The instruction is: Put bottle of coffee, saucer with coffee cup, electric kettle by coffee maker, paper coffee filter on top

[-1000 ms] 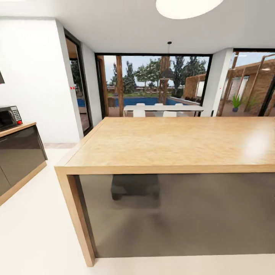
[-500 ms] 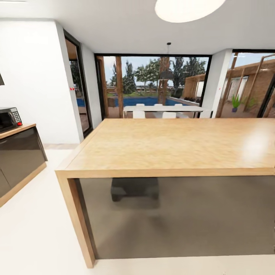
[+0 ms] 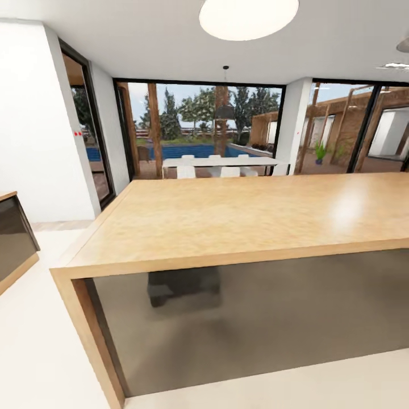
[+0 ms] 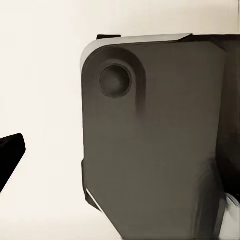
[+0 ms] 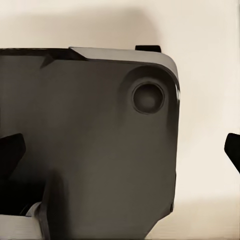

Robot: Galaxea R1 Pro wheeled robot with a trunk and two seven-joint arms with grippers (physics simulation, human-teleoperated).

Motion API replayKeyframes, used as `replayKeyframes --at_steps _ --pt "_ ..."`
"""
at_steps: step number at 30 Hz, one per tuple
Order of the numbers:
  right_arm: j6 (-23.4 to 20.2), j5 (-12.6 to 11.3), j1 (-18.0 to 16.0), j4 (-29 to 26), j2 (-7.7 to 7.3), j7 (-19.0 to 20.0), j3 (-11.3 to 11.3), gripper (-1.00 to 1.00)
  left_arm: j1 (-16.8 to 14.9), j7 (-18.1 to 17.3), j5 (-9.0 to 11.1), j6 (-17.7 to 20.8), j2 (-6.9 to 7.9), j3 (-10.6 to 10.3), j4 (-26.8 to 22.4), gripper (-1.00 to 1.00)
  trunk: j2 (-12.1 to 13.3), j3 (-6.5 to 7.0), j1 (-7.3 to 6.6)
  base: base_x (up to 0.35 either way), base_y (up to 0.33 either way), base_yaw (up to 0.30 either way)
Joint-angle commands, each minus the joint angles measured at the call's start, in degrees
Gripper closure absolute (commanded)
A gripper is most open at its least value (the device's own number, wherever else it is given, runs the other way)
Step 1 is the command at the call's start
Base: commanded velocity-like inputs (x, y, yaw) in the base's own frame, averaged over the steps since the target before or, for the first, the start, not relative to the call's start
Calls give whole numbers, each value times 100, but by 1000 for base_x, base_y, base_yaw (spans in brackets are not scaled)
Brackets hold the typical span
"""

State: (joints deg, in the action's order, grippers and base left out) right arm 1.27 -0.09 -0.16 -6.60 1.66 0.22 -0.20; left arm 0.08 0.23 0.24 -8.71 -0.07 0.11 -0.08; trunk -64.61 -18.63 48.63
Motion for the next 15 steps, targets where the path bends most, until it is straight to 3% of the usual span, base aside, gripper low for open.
replayKeyframes --at_steps 1,11,15 --pt "15 -4 -2 0 1 1 -7 -100 1 3 3 -18 -1 0 -1 -100 38 14 -22 0 0 -268" --pt "22 -18 -2 0 -41 -5 -18 -100 1 4 1 -45 20 5 -9 -100 440 193 -242 0 0 -268" --pt "21 -216 -2 -4 -111 -5 -23 -100 -31 4 -1 -51 32 -1 -15 -100 600 265 -330 0 0 -268"
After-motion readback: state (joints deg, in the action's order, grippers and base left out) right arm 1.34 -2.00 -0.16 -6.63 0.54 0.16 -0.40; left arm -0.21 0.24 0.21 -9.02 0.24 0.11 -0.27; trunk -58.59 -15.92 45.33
